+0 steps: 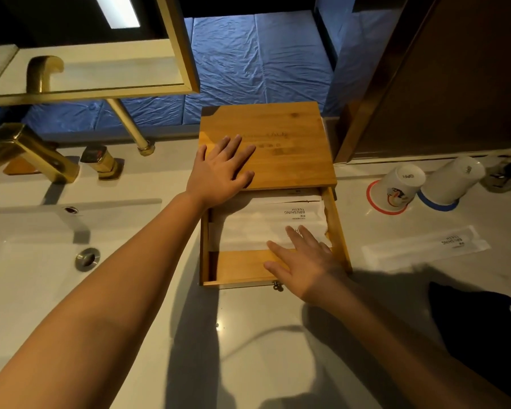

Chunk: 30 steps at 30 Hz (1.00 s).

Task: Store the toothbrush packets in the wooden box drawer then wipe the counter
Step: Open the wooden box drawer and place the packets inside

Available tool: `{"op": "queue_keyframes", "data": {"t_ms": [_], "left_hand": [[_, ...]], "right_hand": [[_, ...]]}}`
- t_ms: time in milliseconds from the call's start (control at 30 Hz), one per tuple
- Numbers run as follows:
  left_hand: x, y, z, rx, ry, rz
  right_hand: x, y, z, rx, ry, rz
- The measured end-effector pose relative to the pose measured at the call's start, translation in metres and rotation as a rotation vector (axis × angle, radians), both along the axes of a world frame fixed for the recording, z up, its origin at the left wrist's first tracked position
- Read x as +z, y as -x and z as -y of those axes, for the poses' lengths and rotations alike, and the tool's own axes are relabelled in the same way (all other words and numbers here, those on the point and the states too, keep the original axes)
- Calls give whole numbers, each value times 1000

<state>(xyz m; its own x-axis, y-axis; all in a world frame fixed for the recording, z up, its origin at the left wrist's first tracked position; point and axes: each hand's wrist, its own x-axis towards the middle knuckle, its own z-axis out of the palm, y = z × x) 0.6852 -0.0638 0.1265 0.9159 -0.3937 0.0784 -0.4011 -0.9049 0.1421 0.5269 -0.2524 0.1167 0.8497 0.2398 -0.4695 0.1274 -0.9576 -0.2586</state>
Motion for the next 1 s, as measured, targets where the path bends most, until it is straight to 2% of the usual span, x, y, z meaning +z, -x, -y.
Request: {"op": "queue_keyframes", "data": {"t_ms": [133, 200, 300, 333, 400, 533, 633, 767, 900, 1000], "left_hand": [[0, 1, 0, 0, -1, -3], [0, 0, 0, 0, 0, -5], [0, -1, -1, -3, -13, -10], [0, -1, -1, -5, -21, -13], [0, -1, -1, -8, -30, -16], [0, 0, -2, -2, -27, -19], [0, 0, -1, 8, -34, -23], [1, -1, -1, 3, -54, -29], [2, -1, 0, 13, -71, -24], [2, -1, 1, 19, -86, -23]], "right_hand": [[2, 2, 10, 19, -73, 6], [15, 9, 19, 38, -178, 70], [31, 24, 43, 162, -260, 506], [34, 28, 56, 112, -273, 594], [36, 33, 91, -19, -245, 646], [21, 40, 165, 0, 46, 648], [11, 39, 201, -108, 16, 479], [0, 30, 220, -134, 117, 286], [-3, 24, 229, -141, 139, 232], [-6, 24, 229, -155, 84, 277]]}}
